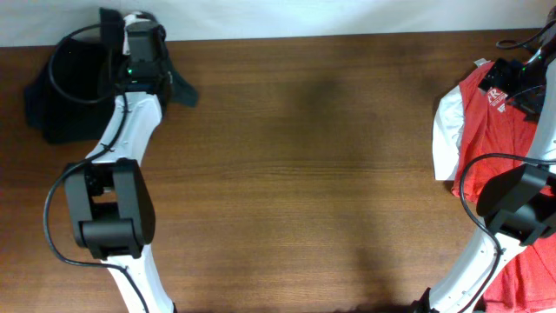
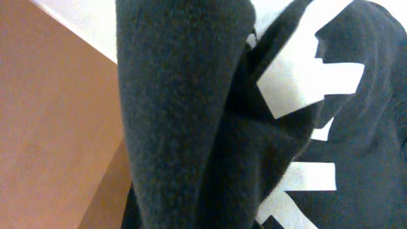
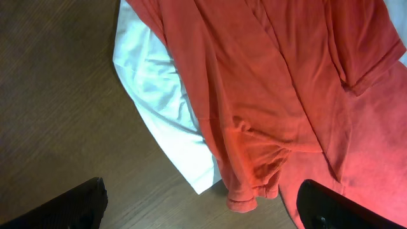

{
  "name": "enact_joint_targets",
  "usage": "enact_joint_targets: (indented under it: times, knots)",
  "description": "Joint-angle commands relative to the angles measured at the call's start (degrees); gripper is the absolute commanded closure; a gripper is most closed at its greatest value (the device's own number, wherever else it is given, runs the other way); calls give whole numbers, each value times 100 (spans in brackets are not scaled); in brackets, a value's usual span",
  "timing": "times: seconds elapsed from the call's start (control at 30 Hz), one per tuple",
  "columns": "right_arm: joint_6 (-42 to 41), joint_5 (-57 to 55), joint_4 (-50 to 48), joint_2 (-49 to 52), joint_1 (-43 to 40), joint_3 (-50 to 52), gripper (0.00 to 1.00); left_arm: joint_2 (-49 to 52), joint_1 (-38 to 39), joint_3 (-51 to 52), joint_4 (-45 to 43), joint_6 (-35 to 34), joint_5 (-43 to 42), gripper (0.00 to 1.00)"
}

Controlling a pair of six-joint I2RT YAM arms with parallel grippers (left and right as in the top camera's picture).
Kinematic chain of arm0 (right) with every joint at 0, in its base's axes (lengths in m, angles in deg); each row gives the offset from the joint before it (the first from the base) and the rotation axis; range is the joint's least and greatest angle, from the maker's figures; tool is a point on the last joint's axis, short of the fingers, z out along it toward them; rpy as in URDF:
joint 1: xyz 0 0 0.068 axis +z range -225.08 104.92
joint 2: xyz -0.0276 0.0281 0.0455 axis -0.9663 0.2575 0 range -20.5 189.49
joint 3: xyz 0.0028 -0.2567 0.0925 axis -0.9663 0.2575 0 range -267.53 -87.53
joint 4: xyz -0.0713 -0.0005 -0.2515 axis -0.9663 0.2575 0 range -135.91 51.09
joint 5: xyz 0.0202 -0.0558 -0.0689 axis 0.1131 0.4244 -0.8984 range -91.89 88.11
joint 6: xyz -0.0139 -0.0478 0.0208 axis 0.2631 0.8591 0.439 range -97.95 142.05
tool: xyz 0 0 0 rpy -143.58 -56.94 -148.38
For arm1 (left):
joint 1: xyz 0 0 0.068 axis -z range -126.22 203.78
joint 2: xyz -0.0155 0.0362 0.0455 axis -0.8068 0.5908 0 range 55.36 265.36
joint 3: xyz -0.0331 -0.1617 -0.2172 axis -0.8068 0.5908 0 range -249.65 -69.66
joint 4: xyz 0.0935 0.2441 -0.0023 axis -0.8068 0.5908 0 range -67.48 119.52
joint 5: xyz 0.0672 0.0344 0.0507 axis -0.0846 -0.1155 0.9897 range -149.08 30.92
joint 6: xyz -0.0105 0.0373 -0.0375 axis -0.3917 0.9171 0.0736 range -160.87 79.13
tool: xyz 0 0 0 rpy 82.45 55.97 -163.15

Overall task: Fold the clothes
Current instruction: 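Place the folded shirt onto the black stack at top-left with the left gripper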

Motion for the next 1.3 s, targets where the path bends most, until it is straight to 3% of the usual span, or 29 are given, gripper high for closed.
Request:
enact_joint_targets:
  times: [0.0, 0.1, 0.2, 0.3, 0.57, 0.63, 0.67, 0.7, 0.87, 0.93, 0.97, 1.03, 1.17, 1.23, 1.27]
  knots:
    - [-28, -70, 0, -46, -15, -22, 1, -28, -323, -109, 391, -1204, 199, 97]
    - [-26, -72, 0, -46, -15, -22, 2, -28, -588, -107, 498, -1200, 136, 97]
    - [-26, -70, 0, -46, -15, -22, 1, -26, -905, -107, 518, -1196, -564, 97]
    - [-26, -70, 2, -46, -15, -22, 1, -26, -1204, -107, 249, -1110, -503, 98]
    - [-28, -70, 2, -46, -15, -22, 1, 310, -1853, -101, 564, -1460, -883, 96]
    - [-28, -72, 0, -46, -15, -22, 1, 415, -2028, -101, 522, -1460, -885, 80]
    - [-28, -72, 2, -46, -15, -22, 1, 417, -2085, -101, 520, -1460, -881, 23]
    - [-28, -70, 0, -46, -15, -22, 1, 409, -2090, -103, 529, -1458, -813, 1]
    - [-28, -72, 2, -46, -15, -22, 1, -358, -1517, -103, 752, -1462, -986, 1]
    - [-26, -72, 2, -46, -15, -22, 1, -555, -1228, -103, 433, -1530, -1993, 4]
    - [-28, -72, 0, -46, -15, -22, 1, -518, -1189, -103, 245, -1641, -2085, 11]
    - [-26, -72, 0, -46, -15, -22, 1, -289, -1209, -103, -66, -1937, -2179, 57]
    - [-26, -72, 0, -46, -15, -22, 1, 492, -1237, -101, 37, -1934, -2347, 57]
    - [-26, -70, 0, -46, -15, -22, 1, 688, -1237, -101, 437, -1934, -2389, 70]
    - [-28, -70, 0, -46, -15, -22, 1, 702, -1237, -101, 610, -1934, -2387, 63]
